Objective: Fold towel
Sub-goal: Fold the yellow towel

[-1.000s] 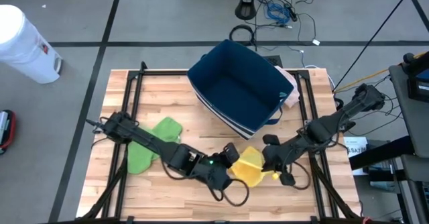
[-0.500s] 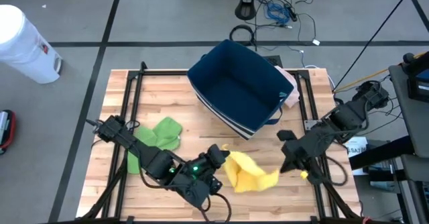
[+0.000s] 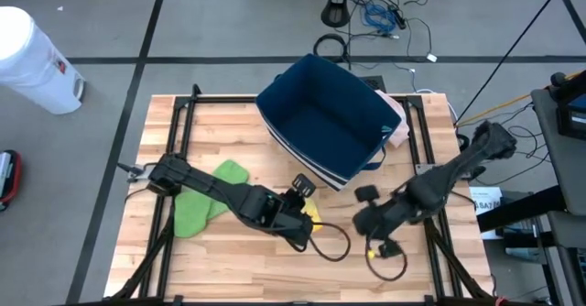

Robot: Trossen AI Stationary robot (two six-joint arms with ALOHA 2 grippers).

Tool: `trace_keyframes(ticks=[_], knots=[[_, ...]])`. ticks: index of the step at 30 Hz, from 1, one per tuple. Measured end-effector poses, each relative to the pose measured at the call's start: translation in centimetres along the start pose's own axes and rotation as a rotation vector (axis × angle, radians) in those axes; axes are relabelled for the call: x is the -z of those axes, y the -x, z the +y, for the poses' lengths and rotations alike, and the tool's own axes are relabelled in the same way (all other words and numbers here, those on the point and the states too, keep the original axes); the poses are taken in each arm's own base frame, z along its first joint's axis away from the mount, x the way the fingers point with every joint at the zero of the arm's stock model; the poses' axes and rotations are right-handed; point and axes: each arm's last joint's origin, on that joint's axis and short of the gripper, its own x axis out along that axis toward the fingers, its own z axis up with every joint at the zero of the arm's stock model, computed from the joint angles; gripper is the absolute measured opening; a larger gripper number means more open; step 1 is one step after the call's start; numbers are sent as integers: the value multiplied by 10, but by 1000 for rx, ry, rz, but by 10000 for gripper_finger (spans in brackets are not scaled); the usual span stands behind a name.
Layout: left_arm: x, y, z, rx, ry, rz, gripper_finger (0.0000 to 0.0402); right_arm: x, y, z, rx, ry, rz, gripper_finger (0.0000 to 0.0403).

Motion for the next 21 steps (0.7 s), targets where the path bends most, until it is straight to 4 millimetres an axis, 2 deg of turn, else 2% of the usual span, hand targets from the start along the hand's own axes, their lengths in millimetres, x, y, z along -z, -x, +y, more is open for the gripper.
trace_keyframes(ticks=[5,9,14,21], knots=[[1,-5,-5,47,-7,3,0,2,-64,0,10,86,-78,145],[0,-5,-7,99,1,-26,0,-2,-105,2,13,209,-214,180],[0,-5,-8,116,3,-36,0,-12,-141,-9,108,279,-288,177],[-1,-5,-8,134,10,-45,0,-23,-180,-31,141,259,-352,148]])
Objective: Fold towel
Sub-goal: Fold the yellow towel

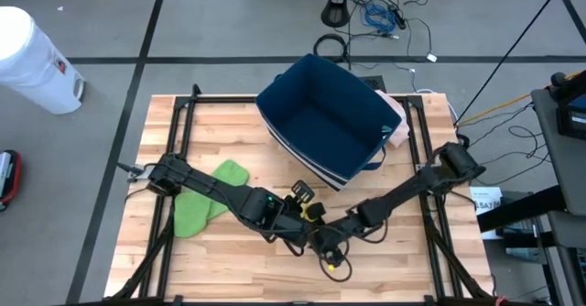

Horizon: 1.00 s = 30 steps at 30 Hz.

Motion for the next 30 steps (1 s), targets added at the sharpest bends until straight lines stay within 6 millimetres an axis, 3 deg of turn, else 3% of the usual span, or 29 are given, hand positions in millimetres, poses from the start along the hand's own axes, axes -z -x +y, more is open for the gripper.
trace_keyframes(ticks=[6,13,30], knots=[[0,0,0,0,1,-1,0,5,-21,-12,39,-26,-56,128],[0,0,0,-1,1,-2,0,22,-42,-22,77,-45,-7,114],[-1,0,-1,41,28,-21,0,21,-40,-18,104,-48,-5,25]])
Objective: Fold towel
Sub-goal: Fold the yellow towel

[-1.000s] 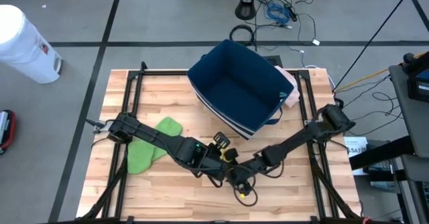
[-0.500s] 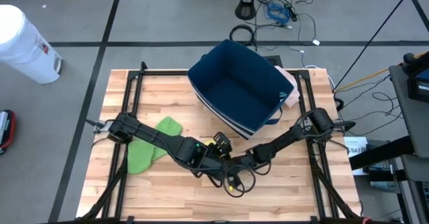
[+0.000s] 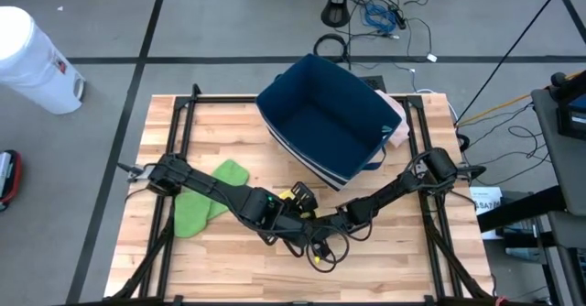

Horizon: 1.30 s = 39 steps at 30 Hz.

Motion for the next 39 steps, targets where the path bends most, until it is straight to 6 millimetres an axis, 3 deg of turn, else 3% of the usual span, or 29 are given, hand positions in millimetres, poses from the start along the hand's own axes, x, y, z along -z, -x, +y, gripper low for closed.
trace_keyframes(ticks=[6,17,21,29,39], knots=[[0,0,0,0,8,0,0,1,0,-1,-1,9,10,14],[0,0,0,0,15,1,0,0,1,-1,93,43,9,91],[0,0,0,0,15,1,0,2,0,-3,93,36,28,99],[0,0,0,0,14,0,0,2,0,-4,85,14,27,80],[0,0,0,0,16,0,0,3,-1,-7,74,5,31,5]])
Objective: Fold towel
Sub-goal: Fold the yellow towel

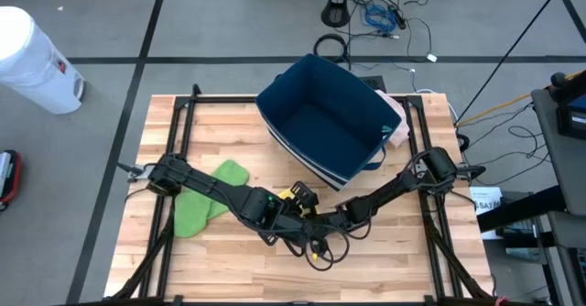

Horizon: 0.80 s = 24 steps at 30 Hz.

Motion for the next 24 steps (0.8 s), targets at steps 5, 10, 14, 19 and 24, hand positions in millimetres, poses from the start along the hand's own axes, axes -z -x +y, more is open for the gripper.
trace_keyframes(ticks=[5,10,14,19,24], knots=[[0,0,0,0,0,0,0,-1,2,3,10,22,0,1],[1,0,-1,6,3,14,0,-15,28,9,44,57,-7,0],[2,0,-1,8,18,17,0,-25,60,14,41,66,11,0],[2,0,-1,19,23,11,0,-35,103,24,-29,79,14,0],[1,0,0,23,32,-4,0,-49,157,31,-185,100,-82,0]])
